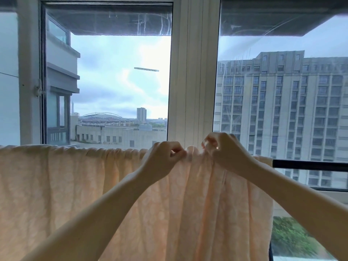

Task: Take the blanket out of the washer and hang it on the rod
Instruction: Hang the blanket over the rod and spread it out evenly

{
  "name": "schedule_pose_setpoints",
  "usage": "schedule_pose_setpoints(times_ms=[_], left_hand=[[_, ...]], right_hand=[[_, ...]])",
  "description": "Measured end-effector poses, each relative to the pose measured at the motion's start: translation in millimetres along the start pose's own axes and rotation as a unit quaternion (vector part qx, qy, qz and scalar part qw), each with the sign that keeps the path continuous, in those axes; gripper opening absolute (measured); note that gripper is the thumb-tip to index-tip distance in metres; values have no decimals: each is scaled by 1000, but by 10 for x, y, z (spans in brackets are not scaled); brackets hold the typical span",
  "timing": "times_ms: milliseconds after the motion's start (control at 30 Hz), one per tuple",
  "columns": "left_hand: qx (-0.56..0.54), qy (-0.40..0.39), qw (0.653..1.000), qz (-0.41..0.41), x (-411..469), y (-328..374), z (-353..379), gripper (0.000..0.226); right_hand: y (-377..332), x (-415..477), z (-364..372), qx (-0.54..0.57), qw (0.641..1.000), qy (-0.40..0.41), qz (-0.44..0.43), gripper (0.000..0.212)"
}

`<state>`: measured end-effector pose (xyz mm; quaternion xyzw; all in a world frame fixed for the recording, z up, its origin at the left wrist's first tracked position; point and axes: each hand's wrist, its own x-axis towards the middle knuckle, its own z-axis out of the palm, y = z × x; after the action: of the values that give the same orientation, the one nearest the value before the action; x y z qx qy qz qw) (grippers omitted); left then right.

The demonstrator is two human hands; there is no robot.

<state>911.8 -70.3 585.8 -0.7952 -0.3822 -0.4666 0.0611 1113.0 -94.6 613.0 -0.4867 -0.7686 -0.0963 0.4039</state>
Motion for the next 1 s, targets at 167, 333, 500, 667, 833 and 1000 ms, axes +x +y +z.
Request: schedule_pose_setpoints(times_ms=[167,333,500,667,833,1000], left_hand=[[16,27,999,-24,19,-6,19,14],[40,50,997,-38,45,24,61,17],[38,62,996,-60,95,17,50,21],[32,67,993,-88,177,-41,39,20],[31,66,996,-58,112,36,100,11],[30,86,995,41,46,210,154,9]], right_hand=[[94,-255,-126,-50,998,-30,-4,15],[169,-313,-95,-77,997,14,-21,14],[309,-257,-124,-58,997,58,-13,17],[519,-164,-347,-56,995,78,10,16],[571,-257,-377,-53,997,36,33,9],[502,-269,-330,-61,997,53,13,6]])
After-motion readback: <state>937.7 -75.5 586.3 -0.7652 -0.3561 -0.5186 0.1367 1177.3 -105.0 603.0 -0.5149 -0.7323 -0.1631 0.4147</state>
